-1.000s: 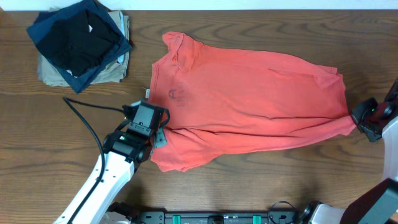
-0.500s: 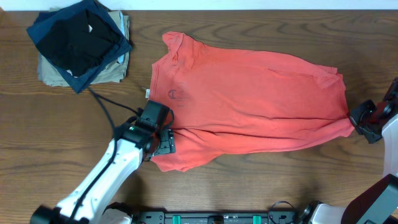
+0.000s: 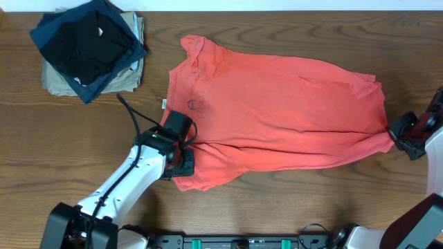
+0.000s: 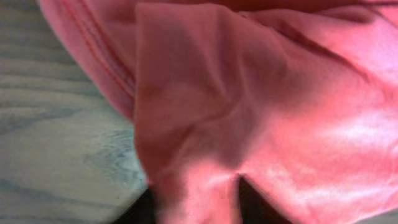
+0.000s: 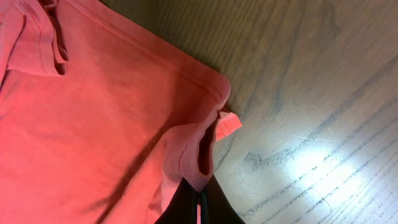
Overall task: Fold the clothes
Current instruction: 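Fold the shirt's bottom half upward toward the collar with both grippers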
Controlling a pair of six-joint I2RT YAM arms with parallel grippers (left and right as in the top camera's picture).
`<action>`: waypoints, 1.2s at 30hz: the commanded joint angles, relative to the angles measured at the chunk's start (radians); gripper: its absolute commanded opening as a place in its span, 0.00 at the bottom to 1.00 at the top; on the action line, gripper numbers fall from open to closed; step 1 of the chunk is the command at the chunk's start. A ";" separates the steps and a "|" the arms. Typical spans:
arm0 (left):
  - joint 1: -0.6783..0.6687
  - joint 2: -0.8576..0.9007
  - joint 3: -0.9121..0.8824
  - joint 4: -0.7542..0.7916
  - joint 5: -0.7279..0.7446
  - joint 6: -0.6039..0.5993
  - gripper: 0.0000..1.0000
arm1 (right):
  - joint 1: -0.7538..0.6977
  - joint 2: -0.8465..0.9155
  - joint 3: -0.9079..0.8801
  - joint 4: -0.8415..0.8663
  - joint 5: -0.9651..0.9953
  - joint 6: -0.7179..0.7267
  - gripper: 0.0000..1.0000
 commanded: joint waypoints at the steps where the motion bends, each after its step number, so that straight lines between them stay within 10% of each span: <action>1: -0.001 0.002 0.002 -0.003 0.006 0.007 0.11 | 0.008 0.006 0.001 -0.001 0.003 -0.015 0.02; 17: -0.001 -0.272 0.054 0.206 -0.130 0.007 0.06 | 0.008 0.006 0.001 0.051 -0.001 -0.006 0.01; 36: 0.034 -0.093 0.051 0.672 -0.354 -0.028 0.06 | 0.029 0.066 -0.027 0.244 0.000 0.023 0.02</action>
